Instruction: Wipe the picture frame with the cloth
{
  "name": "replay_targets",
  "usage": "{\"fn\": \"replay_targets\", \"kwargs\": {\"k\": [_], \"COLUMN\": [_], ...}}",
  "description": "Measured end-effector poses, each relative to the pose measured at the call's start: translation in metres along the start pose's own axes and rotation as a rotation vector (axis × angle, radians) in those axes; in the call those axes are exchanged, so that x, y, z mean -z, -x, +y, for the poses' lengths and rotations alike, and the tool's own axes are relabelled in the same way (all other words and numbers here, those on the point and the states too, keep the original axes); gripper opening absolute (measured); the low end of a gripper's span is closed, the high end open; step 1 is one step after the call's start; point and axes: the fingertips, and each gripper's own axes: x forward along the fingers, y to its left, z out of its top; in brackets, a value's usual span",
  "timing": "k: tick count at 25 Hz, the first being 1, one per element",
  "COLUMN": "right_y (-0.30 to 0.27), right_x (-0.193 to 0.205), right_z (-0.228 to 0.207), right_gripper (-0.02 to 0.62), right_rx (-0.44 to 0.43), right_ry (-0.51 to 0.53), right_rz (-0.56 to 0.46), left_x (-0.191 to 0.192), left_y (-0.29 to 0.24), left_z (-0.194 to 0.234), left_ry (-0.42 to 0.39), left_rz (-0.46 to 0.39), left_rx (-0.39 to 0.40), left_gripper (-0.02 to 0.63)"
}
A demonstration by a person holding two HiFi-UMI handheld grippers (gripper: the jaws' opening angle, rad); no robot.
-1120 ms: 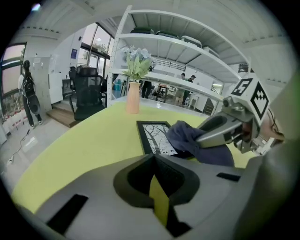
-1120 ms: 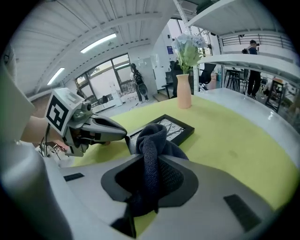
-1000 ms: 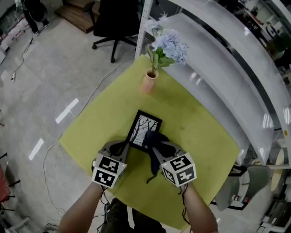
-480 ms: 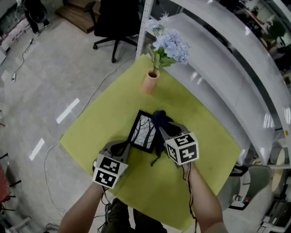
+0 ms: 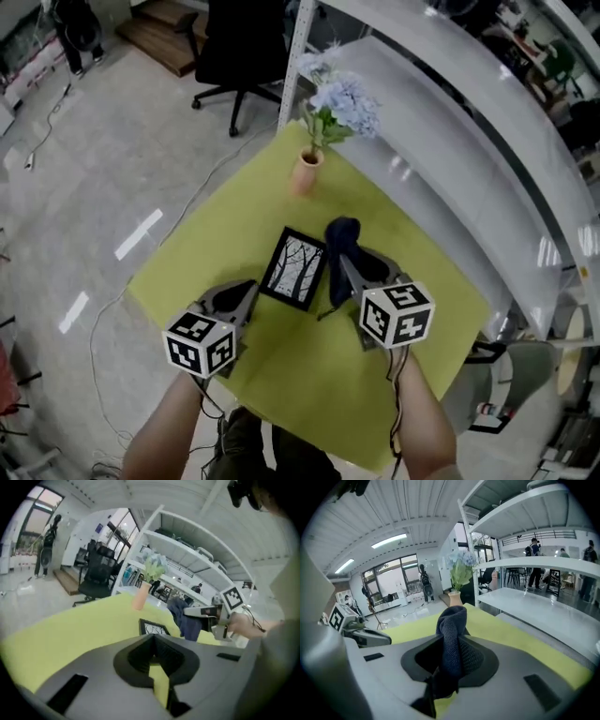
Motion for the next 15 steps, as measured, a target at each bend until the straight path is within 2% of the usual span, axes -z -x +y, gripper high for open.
{"fn": "replay_targets", "kwargs": {"k": [2, 6, 9, 15], "right_y": [0.018, 0.063, 0.093, 0.162], "right_x": [-0.016, -0.049, -0.081, -0.138], "right_z": [0.009, 0.028, 0.038, 0.065], "right_gripper": [0.086, 0.087, 0.087, 0.089], "right_rx": [0.000, 0.001, 0.017, 0.029], "right_ry": [0.008, 0.009, 0.052, 0.114], "right_rz": [-0.043, -0.124, -0.196, -0.328], "left_x": [-0.023, -0.057, -0.092, -0.156], "left_y": [0.012, 0.039, 0.059, 0.108], "left_z": [0.005, -0.001, -0.009, -0.050], "left_ry": [-0.038, -0.091, -0.158, -0.274], "left_rz": [-0.046, -0.067, -0.105, -0.193], "left_rx": [-0.033, -0.052, -0.073, -0.074], "left_gripper": [0.006, 0.006, 0.006, 0.006]}}
